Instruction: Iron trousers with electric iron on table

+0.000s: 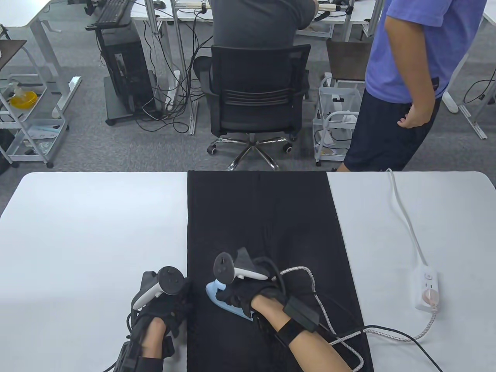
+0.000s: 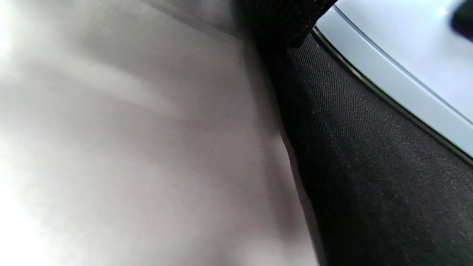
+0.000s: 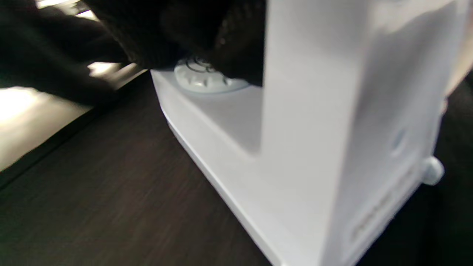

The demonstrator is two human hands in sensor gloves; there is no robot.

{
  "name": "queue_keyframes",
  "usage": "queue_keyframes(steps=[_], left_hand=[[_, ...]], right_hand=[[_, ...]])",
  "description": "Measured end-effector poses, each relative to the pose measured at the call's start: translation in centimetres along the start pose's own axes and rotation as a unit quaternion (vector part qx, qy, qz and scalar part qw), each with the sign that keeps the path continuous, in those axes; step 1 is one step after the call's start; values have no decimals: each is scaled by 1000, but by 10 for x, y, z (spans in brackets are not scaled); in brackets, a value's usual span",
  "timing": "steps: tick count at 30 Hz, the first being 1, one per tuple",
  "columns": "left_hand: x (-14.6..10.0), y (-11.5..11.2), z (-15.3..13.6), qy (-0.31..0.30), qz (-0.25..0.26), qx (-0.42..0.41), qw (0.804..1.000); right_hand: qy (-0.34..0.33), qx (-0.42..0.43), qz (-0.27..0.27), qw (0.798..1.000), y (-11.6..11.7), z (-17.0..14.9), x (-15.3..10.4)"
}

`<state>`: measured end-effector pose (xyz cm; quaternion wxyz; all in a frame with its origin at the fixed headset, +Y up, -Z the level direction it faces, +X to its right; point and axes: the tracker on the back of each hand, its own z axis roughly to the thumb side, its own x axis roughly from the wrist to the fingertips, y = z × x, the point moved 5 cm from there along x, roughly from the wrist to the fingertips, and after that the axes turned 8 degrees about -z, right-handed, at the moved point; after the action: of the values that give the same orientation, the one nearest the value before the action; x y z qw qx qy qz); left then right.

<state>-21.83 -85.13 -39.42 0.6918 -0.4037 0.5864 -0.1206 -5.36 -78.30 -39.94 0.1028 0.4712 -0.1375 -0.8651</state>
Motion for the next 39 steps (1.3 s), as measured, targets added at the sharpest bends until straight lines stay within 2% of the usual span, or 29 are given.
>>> queue_keyframes(steps=[7,12,18,23,29,32,39], left_hand=[[0,-1,1,0,-1,2,1000],[0,-1,1,-2,-1,0,1000],[0,-1,1,-4,-1,-4,1000],[0,-1,1,-4,0,-4,1000],[0,-1,0,-3,2,-4,1000],[0,-1,0,-3,2,-4,1000],[0,-1,0,-4,2,-9,1000]], right_hand=[[-75,-28,7,997,26,38,-58],[-75,-25,-4,997,26,37,-59],[-25,-16,0,1000,9,13,-19],[50,7,-18,999,-15,-29,32],[124,32,-38,991,-38,-70,79],[161,42,-74,983,-45,-85,90],[183,45,-53,981,-45,-88,91]])
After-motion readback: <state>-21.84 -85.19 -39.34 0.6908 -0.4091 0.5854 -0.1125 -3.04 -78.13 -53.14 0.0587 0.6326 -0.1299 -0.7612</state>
